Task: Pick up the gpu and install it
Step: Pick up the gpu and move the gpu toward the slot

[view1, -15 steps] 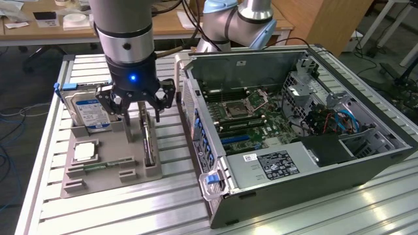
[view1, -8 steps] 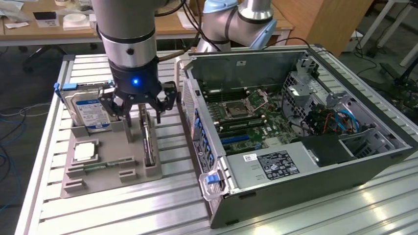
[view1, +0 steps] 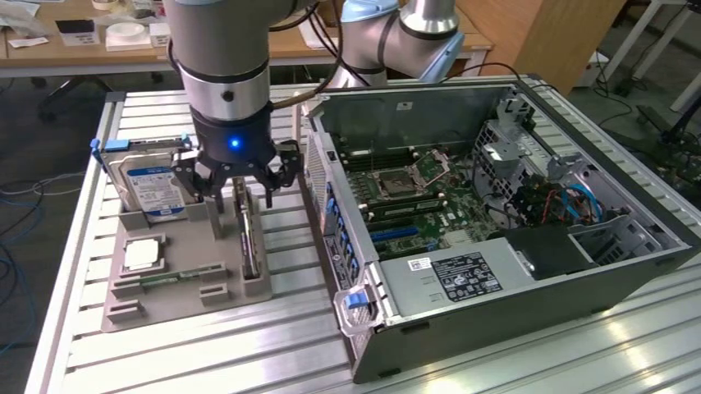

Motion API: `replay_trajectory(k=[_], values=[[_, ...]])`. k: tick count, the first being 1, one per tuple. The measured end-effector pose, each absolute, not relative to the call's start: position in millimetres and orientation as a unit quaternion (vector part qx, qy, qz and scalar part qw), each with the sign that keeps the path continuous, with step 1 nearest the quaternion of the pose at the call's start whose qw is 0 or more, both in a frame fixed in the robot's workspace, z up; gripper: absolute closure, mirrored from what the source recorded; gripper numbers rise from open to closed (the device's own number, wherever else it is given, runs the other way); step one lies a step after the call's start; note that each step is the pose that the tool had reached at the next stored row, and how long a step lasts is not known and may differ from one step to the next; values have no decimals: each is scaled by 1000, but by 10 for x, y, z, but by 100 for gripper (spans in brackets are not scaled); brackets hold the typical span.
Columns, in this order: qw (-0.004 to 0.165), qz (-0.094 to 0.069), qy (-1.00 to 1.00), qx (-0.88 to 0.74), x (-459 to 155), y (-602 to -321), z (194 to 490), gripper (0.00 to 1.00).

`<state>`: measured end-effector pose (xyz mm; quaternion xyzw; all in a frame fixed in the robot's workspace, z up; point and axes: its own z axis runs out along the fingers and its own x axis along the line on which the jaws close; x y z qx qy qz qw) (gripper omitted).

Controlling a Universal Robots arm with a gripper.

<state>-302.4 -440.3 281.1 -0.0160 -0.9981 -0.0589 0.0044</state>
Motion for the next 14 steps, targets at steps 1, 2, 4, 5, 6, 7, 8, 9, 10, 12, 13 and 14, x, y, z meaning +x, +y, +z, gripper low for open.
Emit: replay_trajectory(k=[1,2,4,5,6,7,8,9,10,12,13,14], values=[[5,-62,-998,-16,-3019,-4404,2805,34],[5,-64,-998,-16,-3015,-4405,2798,34],[5,-65,-998,-17,-3011,-4405,2789,34],[5,-65,-998,-17,-3011,-4405,2783,34],[5,-65,-998,-17,-3010,-4405,2776,34],[5,-65,-998,-17,-3008,-4406,2769,34],[5,-65,-998,-17,-3007,-4406,2760,34],[5,-65,-998,-17,-3007,-4406,2744,34],[5,-65,-998,-18,-3007,-4408,2726,34],[5,-65,-998,-18,-3008,-4411,2690,34],[5,-65,-998,-18,-3007,-4412,2673,34],[5,-63,-998,-18,-3007,-4412,2660,34]])
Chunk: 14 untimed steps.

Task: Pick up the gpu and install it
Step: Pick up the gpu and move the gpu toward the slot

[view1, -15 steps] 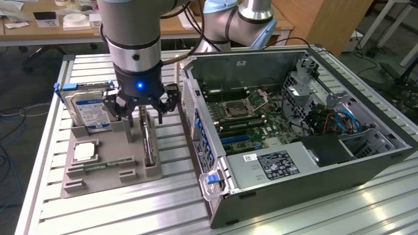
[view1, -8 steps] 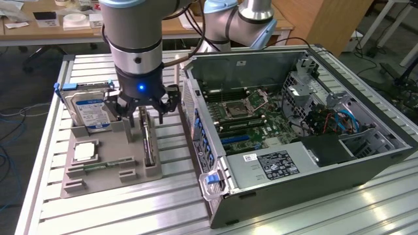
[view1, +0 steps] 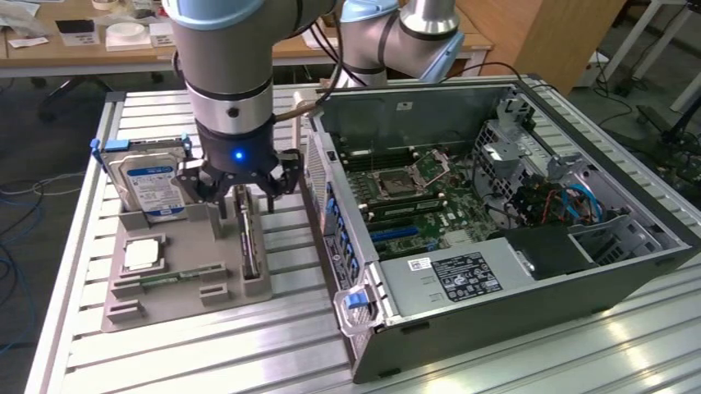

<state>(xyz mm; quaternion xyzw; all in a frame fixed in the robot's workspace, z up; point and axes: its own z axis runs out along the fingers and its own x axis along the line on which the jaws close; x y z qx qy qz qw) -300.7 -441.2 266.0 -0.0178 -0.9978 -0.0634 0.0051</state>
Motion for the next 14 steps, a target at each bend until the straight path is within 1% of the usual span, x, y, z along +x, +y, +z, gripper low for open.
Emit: replay_trajectory(k=[4,11,14], values=[[5,-54,-998,-18,-3012,-4411,2613,34],[2,-50,-999,-18,-3077,-4411,2490,34],[2,-44,-999,-18,-3078,-4411,2450,34]])
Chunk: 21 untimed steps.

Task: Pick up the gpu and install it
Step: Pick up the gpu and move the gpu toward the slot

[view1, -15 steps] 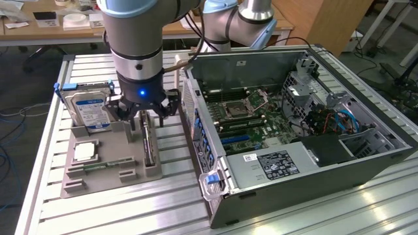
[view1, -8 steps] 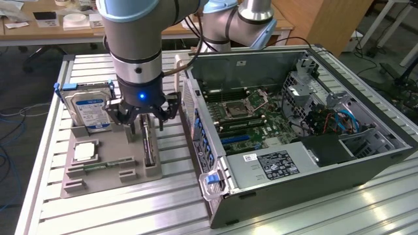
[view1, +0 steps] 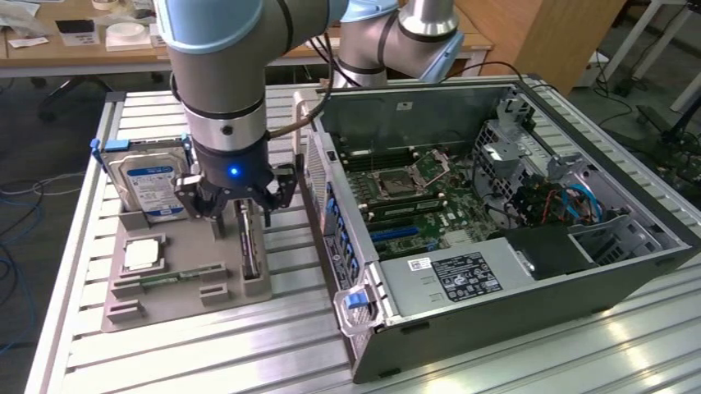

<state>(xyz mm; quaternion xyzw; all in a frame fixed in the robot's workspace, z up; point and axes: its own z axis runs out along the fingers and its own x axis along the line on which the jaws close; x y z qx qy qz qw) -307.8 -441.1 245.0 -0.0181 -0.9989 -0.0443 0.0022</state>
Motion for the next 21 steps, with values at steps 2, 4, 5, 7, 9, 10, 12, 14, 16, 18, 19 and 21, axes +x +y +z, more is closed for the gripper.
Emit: replay_trajectory(k=[2,4,5,7,9,10,12,14,16,18,19,21], values=[[2,-43,-999,-18,-3077,-4411,2414,34],[2,-43,-999,-18,-3077,-4410,2378,34],[2,-43,-999,-18,-3077,-4409,2360,34],[2,-43,-999,-18,-3077,-4406,2322,34],[2,-43,-999,-18,-3079,-4395,2286,34],[2,-43,-999,-18,-3078,-4378,2269,34],[2,-43,-999,-18,-3078,-4354,2232,34],[2,-43,-999,-18,-3077,-4352,2195,34],[2,-43,-999,-18,-3077,-4352,2159,34],[2,-43,-999,-18,-3078,-4352,2124,34],[2,-42,-999,-18,-3078,-4352,2105,34],[2,-41,-999,-18,-3078,-4352,2073,34]])
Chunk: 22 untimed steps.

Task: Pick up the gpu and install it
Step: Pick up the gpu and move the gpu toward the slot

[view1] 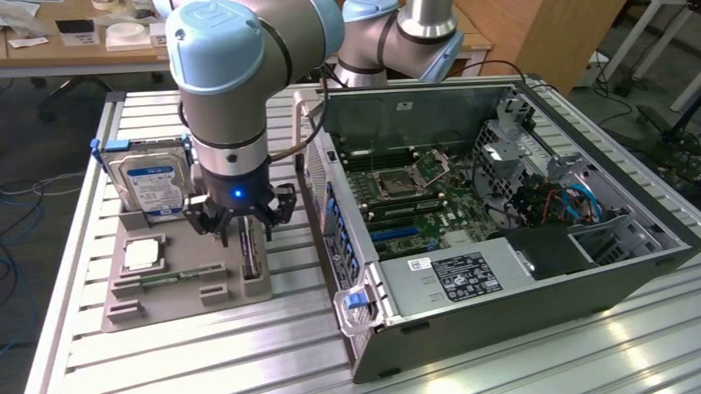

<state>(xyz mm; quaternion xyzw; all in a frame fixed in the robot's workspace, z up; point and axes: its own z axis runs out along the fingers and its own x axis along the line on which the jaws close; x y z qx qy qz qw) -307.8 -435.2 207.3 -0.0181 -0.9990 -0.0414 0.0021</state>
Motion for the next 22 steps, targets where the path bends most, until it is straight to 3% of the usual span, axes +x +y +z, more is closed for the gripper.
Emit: replay_trajectory(k=[12,13,19,20,22], values=[[2,-40,-999,-18,-3079,-4351,2067,35],[2,-38,-999,-18,-3078,-4351,2070,42],[2,-35,-999,-18,-3078,-4351,2098,44],[2,-35,-999,-18,-3078,-4351,2098,50],[2,-35,-999,-18,-3078,-4352,2099,50]])
